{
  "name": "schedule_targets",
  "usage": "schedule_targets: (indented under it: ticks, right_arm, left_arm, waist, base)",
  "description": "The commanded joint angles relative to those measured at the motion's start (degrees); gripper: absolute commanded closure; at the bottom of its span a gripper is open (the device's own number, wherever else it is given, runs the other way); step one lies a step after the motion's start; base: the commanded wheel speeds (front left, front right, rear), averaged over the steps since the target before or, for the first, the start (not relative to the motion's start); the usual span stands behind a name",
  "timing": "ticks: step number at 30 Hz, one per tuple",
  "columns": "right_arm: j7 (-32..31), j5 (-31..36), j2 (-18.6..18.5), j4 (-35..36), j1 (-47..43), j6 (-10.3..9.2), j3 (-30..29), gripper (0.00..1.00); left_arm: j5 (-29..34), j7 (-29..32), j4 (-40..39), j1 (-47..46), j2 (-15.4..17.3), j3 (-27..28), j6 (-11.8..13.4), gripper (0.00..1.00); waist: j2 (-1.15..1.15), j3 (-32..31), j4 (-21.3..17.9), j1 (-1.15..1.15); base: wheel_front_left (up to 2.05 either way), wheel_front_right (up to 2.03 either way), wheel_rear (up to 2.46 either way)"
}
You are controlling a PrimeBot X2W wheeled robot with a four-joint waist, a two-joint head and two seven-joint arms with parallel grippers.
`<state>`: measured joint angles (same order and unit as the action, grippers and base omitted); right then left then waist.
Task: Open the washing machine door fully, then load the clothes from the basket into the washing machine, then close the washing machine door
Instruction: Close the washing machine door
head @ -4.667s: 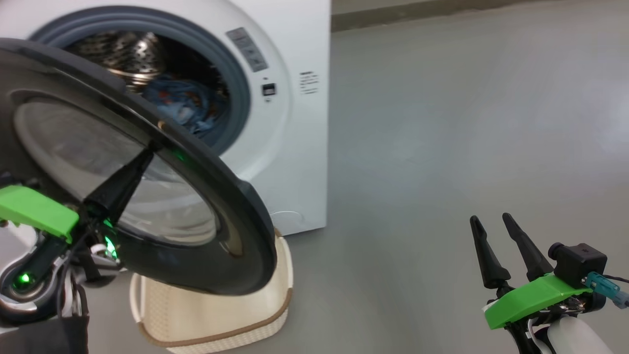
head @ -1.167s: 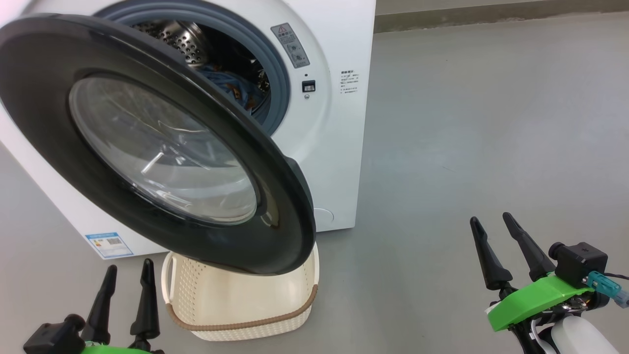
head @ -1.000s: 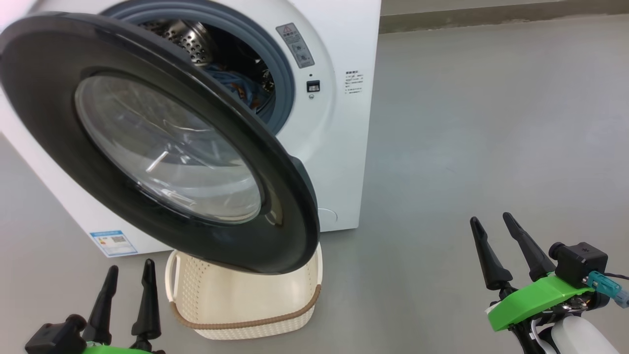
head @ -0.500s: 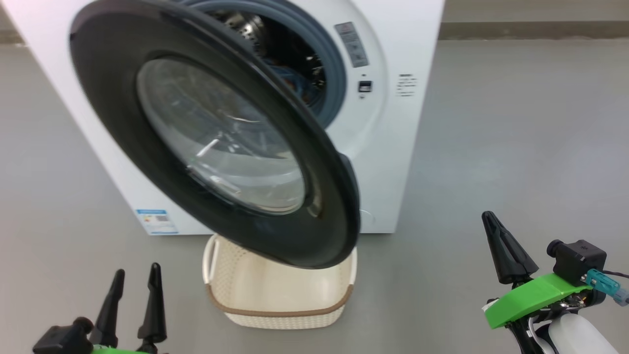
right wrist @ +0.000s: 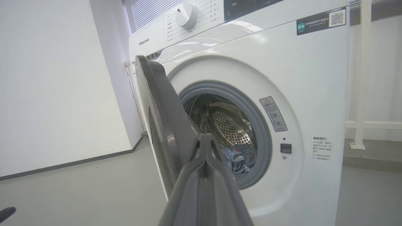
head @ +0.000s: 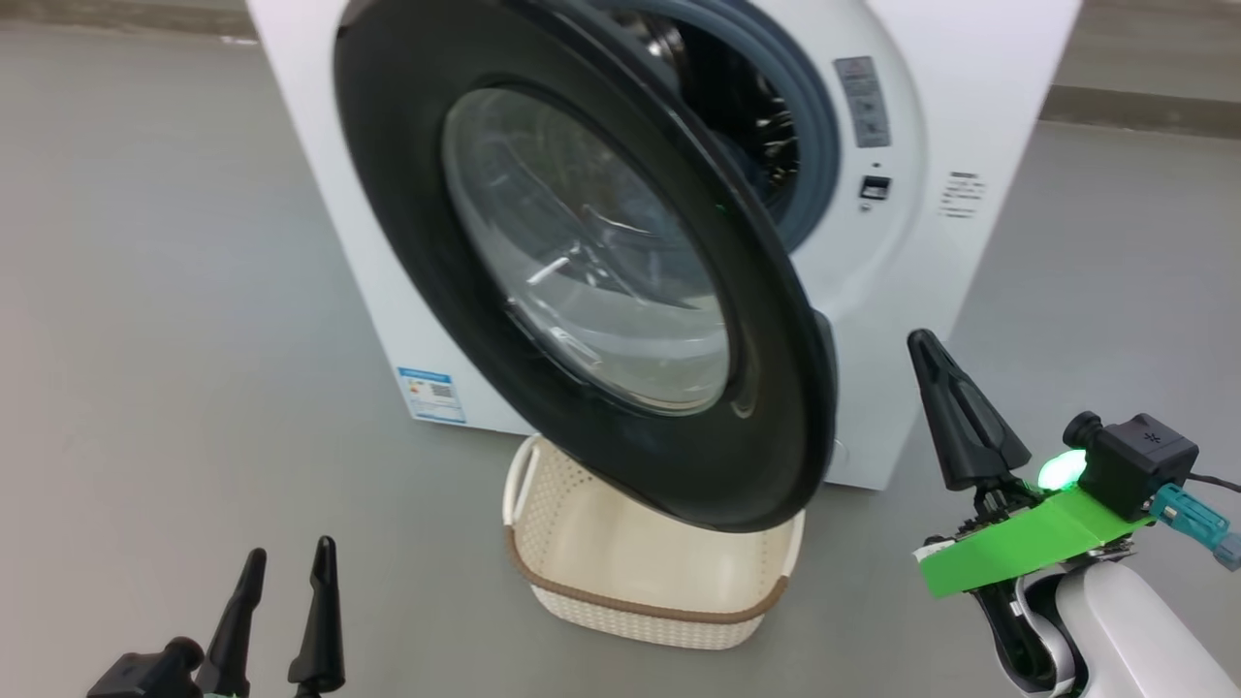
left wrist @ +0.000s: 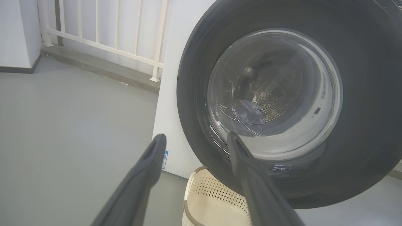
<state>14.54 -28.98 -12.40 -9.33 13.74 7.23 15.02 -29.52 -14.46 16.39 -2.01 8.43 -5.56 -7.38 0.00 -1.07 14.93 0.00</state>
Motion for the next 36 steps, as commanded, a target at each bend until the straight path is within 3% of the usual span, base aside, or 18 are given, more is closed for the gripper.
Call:
schedule_targets:
  ticks: [1, 7, 13, 23, 36]
  right_arm:
    - [0.46, 0.21, -0.07, 2.35, 1.69, 0.25, 1.36, 1.0]
    - [0.46, 1.12, 0.57, 8.4, 1.66, 0.25, 5.56, 1.0]
    - [0.46, 1.29, 0.58, 8.05, 0.73, 0.25, 9.15, 1.0]
    - [0.46, -0.47, -1.53, -4.71, 2.47, 0.25, 16.14, 1.0]
    - [0.46, -3.22, -2.72, -15.7, 6.55, 0.25, 18.33, 1.0]
  left_arm:
    - [-0.3, -0.53, -1.05, -1.06, 1.2, 1.58, -0.11, 0.0]
    - [-0.4, -0.53, -0.86, -1.09, 1.31, 1.4, -0.11, 0.0]
    - [-0.48, -0.53, -0.61, -0.96, 1.33, 1.48, -0.11, 0.0]
    - [-0.7, -0.53, -0.41, -0.82, 1.28, 1.36, -0.11, 0.0]
    - [-2.48, -0.53, -0.03, -1.21, 0.67, 1.19, -0.11, 0.0]
  waist:
    - [0.0, -0.38, 2.13, 0.0]
    - [0.0, -0.9, 3.82, 0.0]
    - [0.0, -1.34, 5.05, 0.0]
    - [0.0, -1.42, 6.25, 0.0]
    - [0.0, -0.27, 7.72, 0.0]
  base:
    - [0.0, 0.0, 0.0]
    - [0.0, 0.0, 0.0]
    - [0.0, 0.0, 0.0]
    - [0.0, 0.0, 0.0]
    - [0.0, 0.0, 0.0]
